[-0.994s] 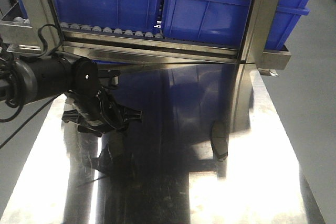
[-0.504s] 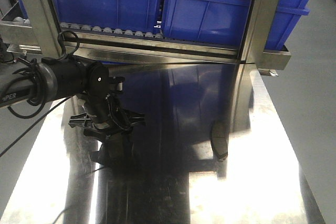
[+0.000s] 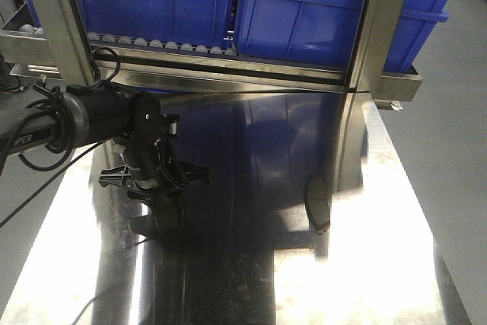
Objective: Move and align brake pads A on conveyor
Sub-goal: 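Lower the left gripper onto the brake pad nearest it and grasp it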
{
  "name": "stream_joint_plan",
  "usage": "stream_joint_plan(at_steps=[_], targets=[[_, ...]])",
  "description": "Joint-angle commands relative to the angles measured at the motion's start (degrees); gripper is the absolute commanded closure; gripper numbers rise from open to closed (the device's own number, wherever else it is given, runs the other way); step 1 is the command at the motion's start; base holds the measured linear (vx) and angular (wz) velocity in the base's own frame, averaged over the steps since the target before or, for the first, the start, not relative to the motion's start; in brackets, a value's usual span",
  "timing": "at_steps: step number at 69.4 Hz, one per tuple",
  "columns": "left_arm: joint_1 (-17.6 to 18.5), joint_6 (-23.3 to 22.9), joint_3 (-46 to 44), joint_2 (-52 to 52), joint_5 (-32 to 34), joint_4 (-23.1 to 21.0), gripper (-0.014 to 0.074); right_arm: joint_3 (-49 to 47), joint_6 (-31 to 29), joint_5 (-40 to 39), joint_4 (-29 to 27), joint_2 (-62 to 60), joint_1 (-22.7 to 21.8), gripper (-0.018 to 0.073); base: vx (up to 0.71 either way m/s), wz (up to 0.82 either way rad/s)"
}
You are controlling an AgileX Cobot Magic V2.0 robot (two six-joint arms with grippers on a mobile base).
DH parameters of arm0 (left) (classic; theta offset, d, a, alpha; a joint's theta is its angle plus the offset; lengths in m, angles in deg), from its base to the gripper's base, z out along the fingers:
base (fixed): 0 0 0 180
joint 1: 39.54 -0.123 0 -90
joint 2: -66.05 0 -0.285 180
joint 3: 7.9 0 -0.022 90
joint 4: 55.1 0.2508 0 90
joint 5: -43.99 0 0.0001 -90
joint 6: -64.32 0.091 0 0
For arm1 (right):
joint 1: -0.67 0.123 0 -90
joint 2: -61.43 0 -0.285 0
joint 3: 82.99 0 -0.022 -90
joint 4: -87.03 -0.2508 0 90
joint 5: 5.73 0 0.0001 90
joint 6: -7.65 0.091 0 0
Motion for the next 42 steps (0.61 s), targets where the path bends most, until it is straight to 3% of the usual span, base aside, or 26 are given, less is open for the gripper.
stream_joint_plan(at_steps=[1,5,15,28,42], targets=[[0.1,-0.3,-1.3,2.2,1.1,-0.2,0.0515,-1.6,-0.5,-4.4,0.2,0.6,0.0,0.0144,0.00,0.00],[0.1,-0.2,-1.3,2.4,1.0,0.3,0.0607,-1.6,-0.5,-4.4,0.2,0.6,0.0,0.0144,0.00,0.00],[0.1,0.1,-1.3,4.3,1.7,2.1,0.0605,-1.6,-0.5,-4.4,0.2,0.6,0.0,0.0144,0.00,0.00],[1.8,0.1,-0.6,10.7,3.8,7.7,0.0603,-1.6,-0.5,-4.4,0.2,0.6,0.0,0.0144,0.00,0.00],[4.2,-0.2,5.9,21.6,11.6,9.8,0.0603,-1.6,-0.5,-4.4,0.2,0.6,0.0,0.0144,0.00,0.00]])
